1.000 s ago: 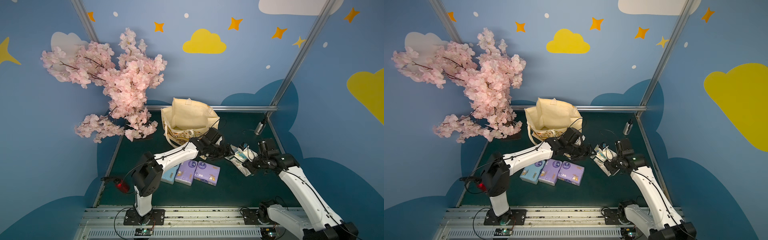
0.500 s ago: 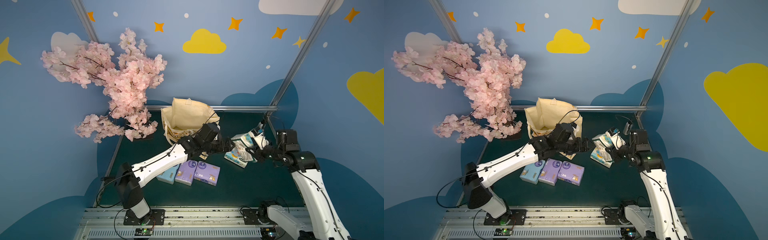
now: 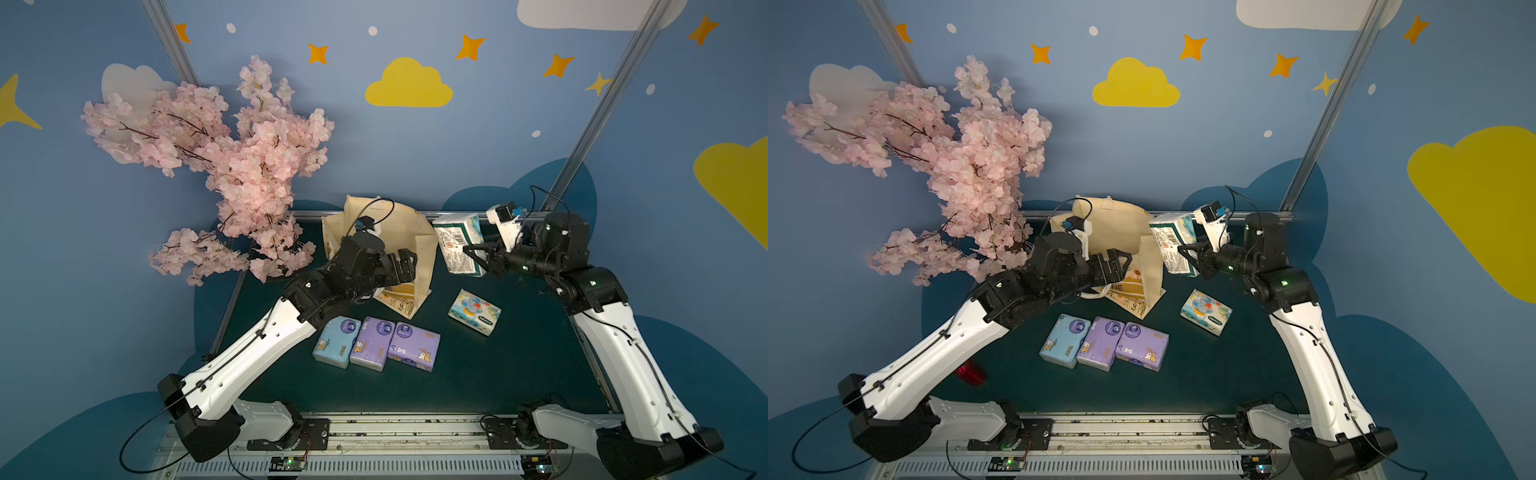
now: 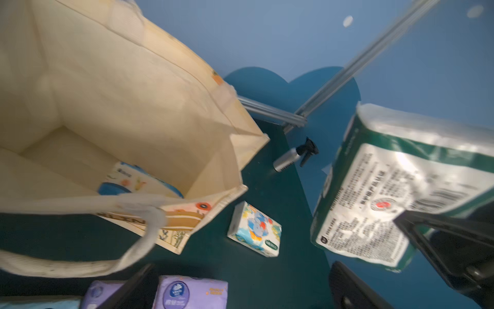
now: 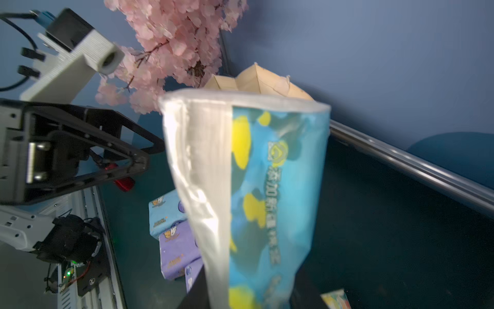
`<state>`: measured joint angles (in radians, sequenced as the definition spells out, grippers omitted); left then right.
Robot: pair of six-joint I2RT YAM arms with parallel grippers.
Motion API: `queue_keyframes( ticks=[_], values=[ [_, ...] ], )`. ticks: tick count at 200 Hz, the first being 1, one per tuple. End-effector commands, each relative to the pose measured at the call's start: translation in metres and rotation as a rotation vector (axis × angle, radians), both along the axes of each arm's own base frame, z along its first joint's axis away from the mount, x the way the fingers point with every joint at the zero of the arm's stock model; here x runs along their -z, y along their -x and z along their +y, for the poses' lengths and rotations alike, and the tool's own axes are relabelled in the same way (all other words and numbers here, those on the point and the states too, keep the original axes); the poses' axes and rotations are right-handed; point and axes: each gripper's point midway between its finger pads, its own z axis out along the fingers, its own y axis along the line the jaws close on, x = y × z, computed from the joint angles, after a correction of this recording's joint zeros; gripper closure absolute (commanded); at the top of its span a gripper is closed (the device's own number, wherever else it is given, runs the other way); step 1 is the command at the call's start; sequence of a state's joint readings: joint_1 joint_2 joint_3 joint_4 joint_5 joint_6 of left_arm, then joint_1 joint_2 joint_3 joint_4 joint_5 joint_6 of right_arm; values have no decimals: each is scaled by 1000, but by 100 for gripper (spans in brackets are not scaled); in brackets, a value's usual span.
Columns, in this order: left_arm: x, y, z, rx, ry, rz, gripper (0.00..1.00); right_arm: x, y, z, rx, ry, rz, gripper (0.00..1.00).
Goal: Put tissues into the canvas bag
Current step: Place the pack of facial tissues in the canvas bag.
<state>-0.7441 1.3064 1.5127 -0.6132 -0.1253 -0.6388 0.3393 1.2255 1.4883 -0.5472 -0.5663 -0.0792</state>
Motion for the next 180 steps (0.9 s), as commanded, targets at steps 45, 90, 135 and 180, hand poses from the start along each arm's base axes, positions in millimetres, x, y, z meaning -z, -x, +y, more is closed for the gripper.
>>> queue_keyframes(
  ticks=[45, 90, 135, 180],
  values=[
    [18, -28, 77, -138, 26, 114, 0, -49, -61, 97, -83, -29, -179, 77],
    [30, -42, 100, -147, 56, 188, 0, -5, -119, 156, -52, 130, -179, 75],
    [35, -46, 117, -164, 42, 199, 0, 54, -146, 186, -79, 253, -73, 73],
    [32, -51, 117, -128, 39, 178, 0, 99, -146, 182, -74, 362, 19, 68]
  ],
)
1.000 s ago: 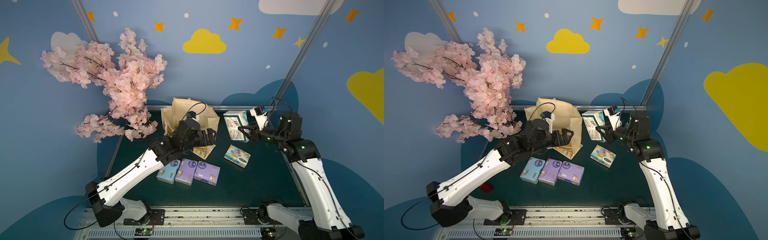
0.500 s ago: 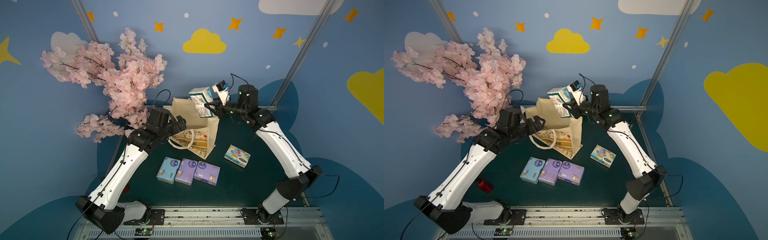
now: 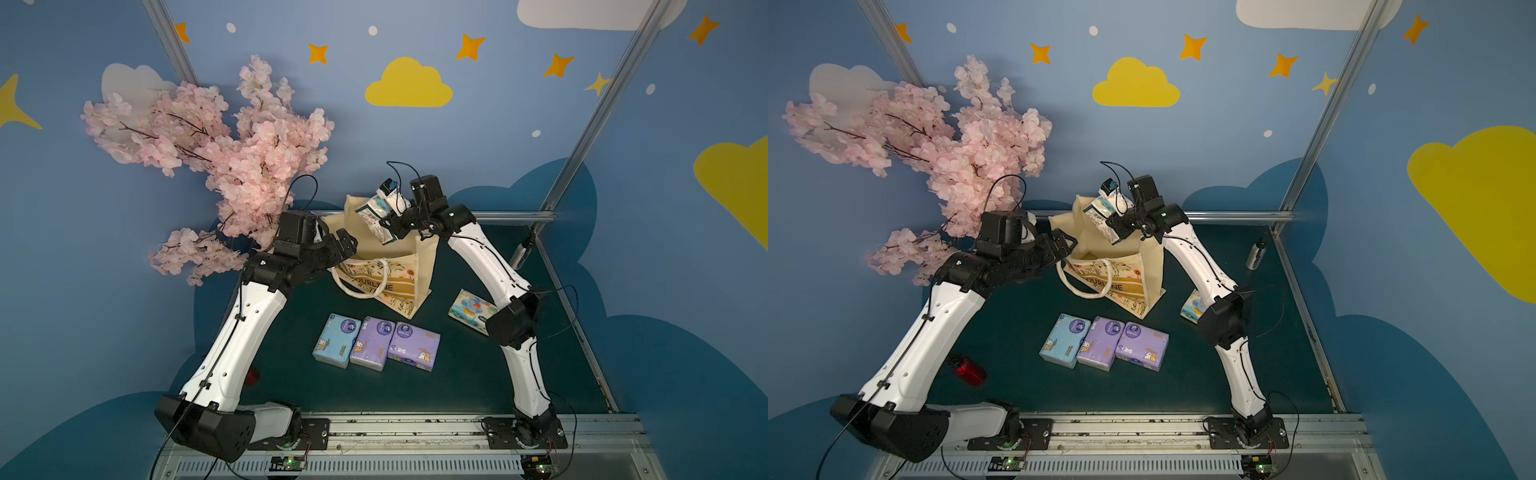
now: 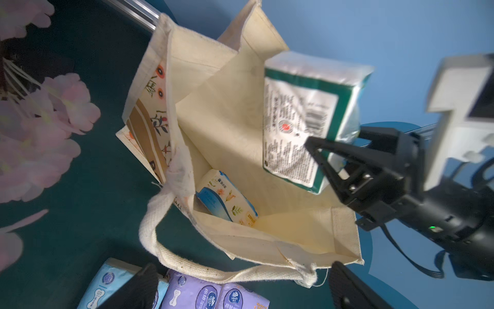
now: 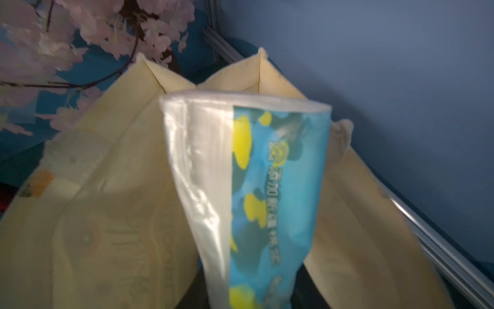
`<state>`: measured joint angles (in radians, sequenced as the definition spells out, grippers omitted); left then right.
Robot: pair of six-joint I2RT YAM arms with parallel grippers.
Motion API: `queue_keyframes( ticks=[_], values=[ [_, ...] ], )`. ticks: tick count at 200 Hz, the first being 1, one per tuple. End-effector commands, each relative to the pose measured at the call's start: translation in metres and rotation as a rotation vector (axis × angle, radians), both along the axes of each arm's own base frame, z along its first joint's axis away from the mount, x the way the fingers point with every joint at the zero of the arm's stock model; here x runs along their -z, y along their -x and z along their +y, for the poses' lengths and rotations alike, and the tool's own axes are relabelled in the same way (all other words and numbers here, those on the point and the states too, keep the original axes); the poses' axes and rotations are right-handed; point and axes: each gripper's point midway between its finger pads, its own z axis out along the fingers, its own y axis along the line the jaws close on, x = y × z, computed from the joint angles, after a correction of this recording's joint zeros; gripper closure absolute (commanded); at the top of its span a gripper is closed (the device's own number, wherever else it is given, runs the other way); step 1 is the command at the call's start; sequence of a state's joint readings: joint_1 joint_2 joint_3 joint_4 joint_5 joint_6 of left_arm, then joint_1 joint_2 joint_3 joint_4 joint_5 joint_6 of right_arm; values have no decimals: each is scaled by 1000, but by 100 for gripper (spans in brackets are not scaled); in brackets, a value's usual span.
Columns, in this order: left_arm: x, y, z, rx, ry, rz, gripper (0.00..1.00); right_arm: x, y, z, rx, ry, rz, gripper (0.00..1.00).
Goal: Put tissues into the canvas bag
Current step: Place the pack of facial tissues in the canvas bag.
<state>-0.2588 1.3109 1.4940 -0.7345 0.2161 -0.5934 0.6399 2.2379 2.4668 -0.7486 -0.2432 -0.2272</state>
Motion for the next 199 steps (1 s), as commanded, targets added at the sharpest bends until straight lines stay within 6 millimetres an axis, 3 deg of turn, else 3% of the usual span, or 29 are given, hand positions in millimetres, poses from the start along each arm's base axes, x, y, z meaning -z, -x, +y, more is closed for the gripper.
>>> queue_keyframes(
  ticks=[1, 26, 55, 71, 132, 162, 199],
  values=[
    [-3, -2, -3, 45, -17, -15, 0, -8, 11, -8, 0, 45, -4, 69],
    [-4, -9, -6, 61, -21, -22, 0, -4, 18, -7, -31, 65, 0, 66],
    [-5, -14, -9, 72, -5, -31, 0, 10, 31, -10, -56, 113, 51, 52],
    [-11, -13, -10, 79, 1, -48, 0, 10, 32, -20, -45, 160, 34, 30],
    [-19, -15, -11, 73, 20, -97, 0, -72, 51, -24, -34, 24, -136, 20],
    [-31, -17, -17, 81, 12, -133, 0, -108, 62, -43, 29, -25, -199, 15],
    [-43, -14, -23, 62, -27, -198, 0, -129, 80, -76, 98, -44, -233, 14]
  ],
)
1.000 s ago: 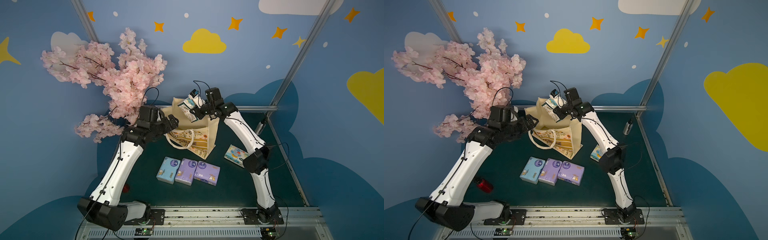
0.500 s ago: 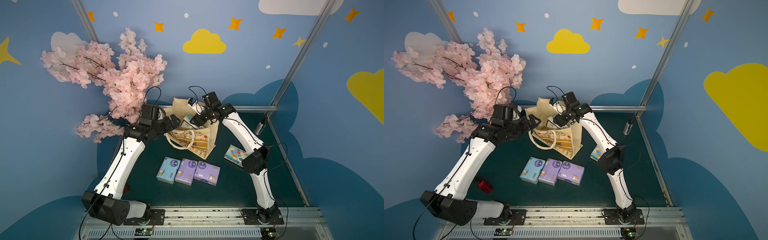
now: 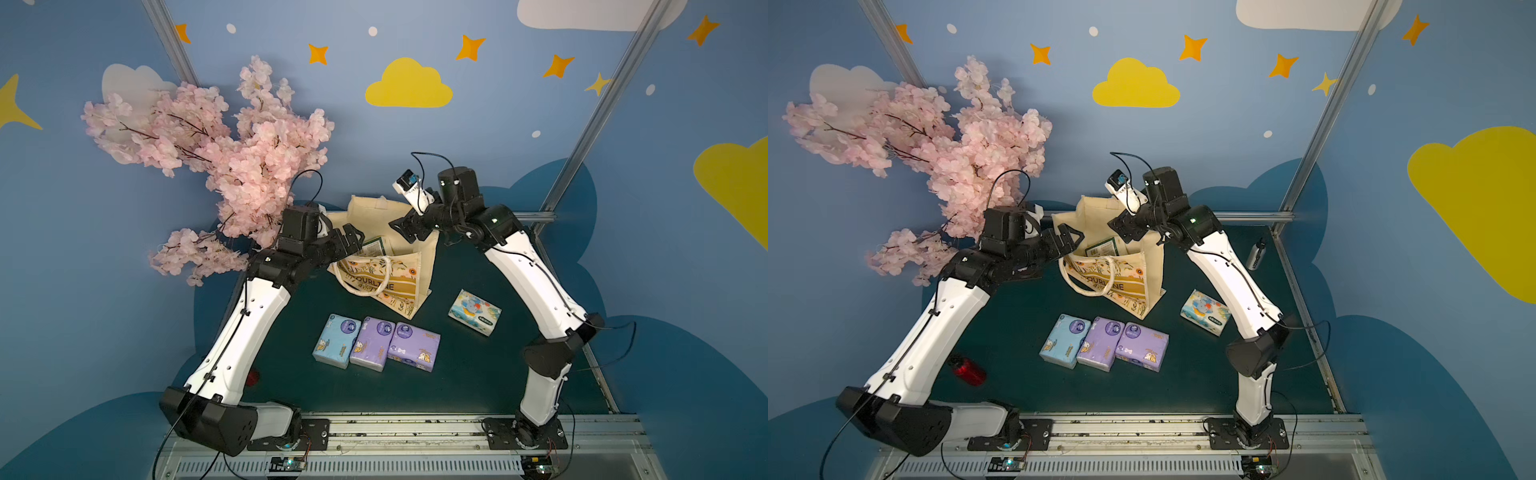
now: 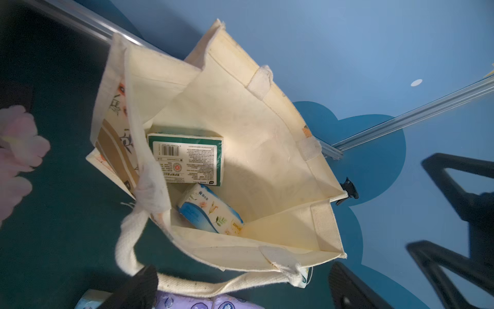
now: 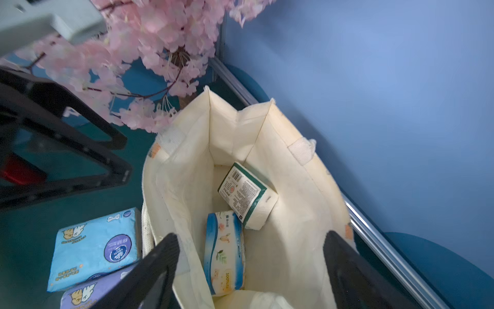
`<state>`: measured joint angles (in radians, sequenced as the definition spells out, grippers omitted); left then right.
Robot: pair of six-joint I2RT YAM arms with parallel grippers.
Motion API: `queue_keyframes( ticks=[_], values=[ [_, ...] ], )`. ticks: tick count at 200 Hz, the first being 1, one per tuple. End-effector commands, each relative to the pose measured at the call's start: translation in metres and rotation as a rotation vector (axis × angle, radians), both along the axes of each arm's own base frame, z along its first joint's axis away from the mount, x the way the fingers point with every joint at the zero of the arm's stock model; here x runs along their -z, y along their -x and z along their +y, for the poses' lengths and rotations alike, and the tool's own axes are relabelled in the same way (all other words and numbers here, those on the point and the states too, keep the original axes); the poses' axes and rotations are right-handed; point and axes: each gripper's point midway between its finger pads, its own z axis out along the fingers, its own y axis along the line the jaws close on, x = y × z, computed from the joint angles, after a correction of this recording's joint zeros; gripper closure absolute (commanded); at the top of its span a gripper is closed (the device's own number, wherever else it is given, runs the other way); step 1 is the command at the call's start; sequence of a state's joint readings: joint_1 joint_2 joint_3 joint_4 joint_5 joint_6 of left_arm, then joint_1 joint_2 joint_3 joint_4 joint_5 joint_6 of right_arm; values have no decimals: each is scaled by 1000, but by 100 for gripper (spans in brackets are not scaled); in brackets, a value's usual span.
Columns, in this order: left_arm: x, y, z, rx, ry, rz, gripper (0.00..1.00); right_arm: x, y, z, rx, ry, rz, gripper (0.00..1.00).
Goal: Put tissues into the canvas bag
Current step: Place the pack of facial tissues in the canvas bag, then pick up the pack of facial tissues from the center of the board.
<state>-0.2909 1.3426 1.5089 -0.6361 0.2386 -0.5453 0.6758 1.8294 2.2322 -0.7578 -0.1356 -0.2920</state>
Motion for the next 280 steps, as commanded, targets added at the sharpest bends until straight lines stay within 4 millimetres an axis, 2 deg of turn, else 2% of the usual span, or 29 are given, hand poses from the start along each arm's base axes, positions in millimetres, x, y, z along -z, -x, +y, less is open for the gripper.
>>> queue_keyframes(
  ticks=[1, 23, 36, 58, 76, 98, 127, 155, 181, 204, 212, 235, 257, 280],
  values=[
    [-29, 1, -2, -16, -21, -107, 0, -11, 2, -20, 73, -27, -23, 14],
    [-36, 8, -24, 9, -37, -150, 0, -15, 5, -52, 170, -74, -11, 14],
    [-38, 13, -43, 45, -51, -165, 0, -17, 4, -84, 265, -114, -13, 14],
    [-34, 20, -75, 99, -84, -171, 0, 2, 7, -141, 420, -183, 33, 14],
    [-29, 25, -103, 142, -78, -168, 0, 13, 23, -184, 509, -236, 65, 13],
    [-13, 31, -141, 217, -105, -153, 0, 40, 43, -224, 628, -281, 111, 11],
    [22, 39, -183, 294, -111, -66, 0, 105, 65, -268, 870, -411, 302, 10],
    [60, 48, -215, 364, -105, 49, 0, 156, 84, -294, 1034, -514, 410, 10],
    [87, 59, -239, 450, -171, 114, 0, 186, 101, -311, 1116, -570, 455, 10],
    [118, 62, -249, 471, -197, 203, 0, 216, 116, -325, 1200, -666, 518, 10],
    [129, 62, -251, 471, -205, 226, 0, 239, 121, -327, 1233, -695, 571, 10],
    [154, 59, -256, 467, -222, 266, 0, 276, 126, -328, 1273, -826, 685, 10],
    [185, 55, -261, 463, -257, 330, 0, 295, 120, -325, 1248, -906, 744, 11],
    [214, 58, -270, 490, -285, 416, 0, 304, 114, -322, 1217, -859, 772, 11]
  ],
)
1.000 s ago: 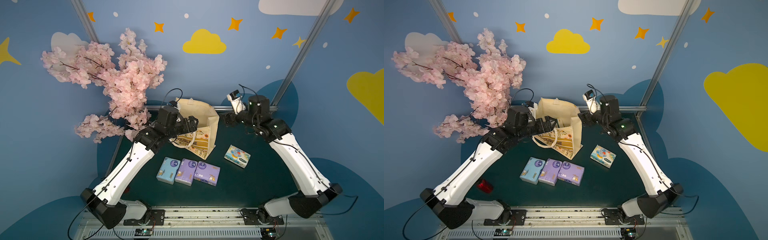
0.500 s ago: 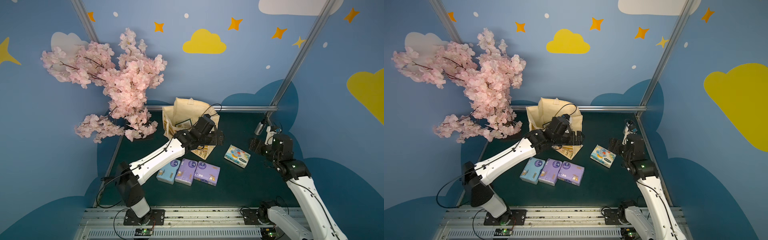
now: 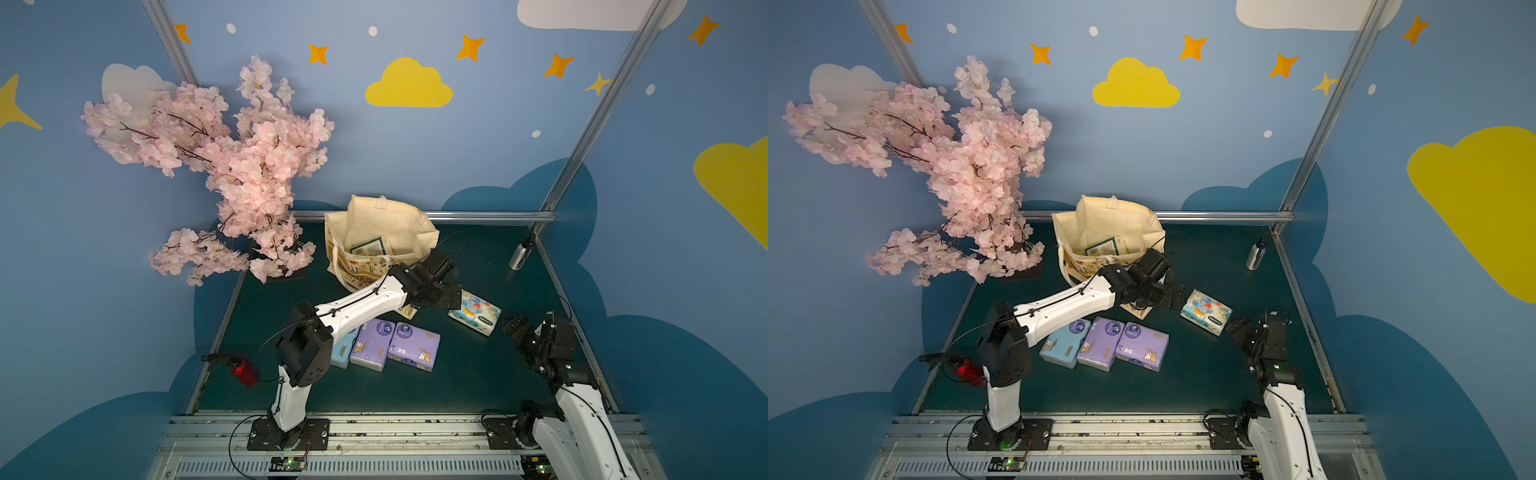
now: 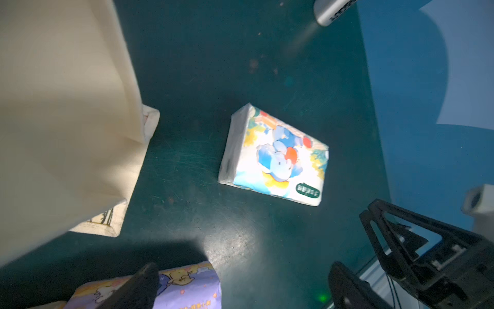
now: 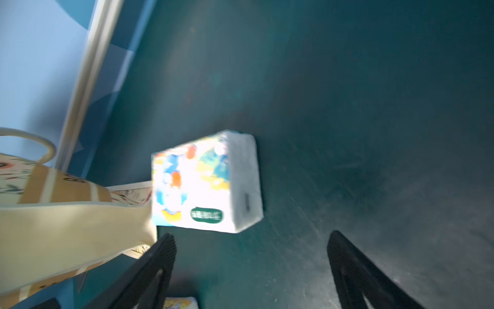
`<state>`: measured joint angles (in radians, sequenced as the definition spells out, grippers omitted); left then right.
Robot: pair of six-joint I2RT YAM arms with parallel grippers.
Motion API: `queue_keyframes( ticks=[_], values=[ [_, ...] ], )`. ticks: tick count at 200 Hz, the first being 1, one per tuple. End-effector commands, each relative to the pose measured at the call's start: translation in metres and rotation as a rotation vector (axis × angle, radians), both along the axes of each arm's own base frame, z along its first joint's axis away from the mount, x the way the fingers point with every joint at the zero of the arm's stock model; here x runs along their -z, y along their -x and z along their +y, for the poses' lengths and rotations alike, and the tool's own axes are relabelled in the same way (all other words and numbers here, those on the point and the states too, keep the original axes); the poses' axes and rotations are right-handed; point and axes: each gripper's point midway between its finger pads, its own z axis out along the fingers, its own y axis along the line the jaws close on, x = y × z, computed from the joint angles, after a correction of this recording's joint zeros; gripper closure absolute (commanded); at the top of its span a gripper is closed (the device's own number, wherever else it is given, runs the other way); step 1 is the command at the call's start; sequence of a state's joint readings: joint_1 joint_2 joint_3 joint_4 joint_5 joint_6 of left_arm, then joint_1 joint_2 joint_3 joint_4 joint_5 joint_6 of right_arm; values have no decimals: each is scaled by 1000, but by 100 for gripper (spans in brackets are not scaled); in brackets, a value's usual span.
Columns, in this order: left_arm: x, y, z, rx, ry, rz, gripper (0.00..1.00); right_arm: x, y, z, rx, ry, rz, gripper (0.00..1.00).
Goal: Put tissues into the canvas bag
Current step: Pick up the pack of facial tissues from the center of the board.
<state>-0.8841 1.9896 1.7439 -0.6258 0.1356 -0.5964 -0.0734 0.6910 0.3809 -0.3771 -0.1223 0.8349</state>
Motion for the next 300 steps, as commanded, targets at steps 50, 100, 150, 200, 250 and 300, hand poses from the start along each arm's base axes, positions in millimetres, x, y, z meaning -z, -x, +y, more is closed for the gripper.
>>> queue_keyframes(
  ticks=[50, 100, 150, 200, 250, 300],
  values=[
    [40, -23, -14, 3, -69, 132, 0, -1, -32, 20, -158, -69, -35, 10],
    [47, -28, -34, 47, -47, 182, 0, 11, -49, 20, -173, -106, -34, 10],
    [57, -23, -44, 77, -49, 214, 0, 25, -52, 24, -186, -154, 16, 13],
    [69, -17, -63, 150, 6, 275, 10, 29, -58, 28, -198, -175, 0, 13],
    [78, -21, -68, 150, 29, 306, 12, 32, -64, 41, -271, -229, 9, 29],
    [68, -15, -85, 219, 114, 307, 20, 10, -60, 54, -343, -249, -50, 31]
  ],
)
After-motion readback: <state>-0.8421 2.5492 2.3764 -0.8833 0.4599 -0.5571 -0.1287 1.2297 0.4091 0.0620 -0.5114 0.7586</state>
